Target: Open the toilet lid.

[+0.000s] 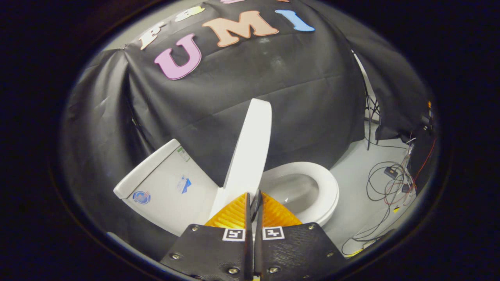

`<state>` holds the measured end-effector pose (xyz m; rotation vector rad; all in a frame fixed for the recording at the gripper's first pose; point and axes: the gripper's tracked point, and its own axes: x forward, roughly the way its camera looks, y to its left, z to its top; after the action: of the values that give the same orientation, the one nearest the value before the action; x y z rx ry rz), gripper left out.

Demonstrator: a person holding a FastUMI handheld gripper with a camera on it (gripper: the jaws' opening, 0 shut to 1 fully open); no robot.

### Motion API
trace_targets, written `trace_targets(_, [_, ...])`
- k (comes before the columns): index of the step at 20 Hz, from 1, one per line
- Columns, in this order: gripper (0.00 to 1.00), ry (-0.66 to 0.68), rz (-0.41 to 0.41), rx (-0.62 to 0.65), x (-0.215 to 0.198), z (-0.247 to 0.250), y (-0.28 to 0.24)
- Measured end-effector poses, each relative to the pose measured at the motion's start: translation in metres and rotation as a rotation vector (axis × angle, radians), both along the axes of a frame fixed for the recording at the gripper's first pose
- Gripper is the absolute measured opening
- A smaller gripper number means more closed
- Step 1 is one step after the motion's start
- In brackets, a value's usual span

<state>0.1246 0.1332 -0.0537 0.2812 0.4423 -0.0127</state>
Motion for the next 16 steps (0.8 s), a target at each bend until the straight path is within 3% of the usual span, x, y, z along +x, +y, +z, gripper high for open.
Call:
trace_targets(11, [0.02, -0.083, 0.055, -0.136, 0.003, 0.013, 0.009])
trace_targets(16, [0.02, -0.126, 0.102, -0.189, 0.002, 0.026, 0.053])
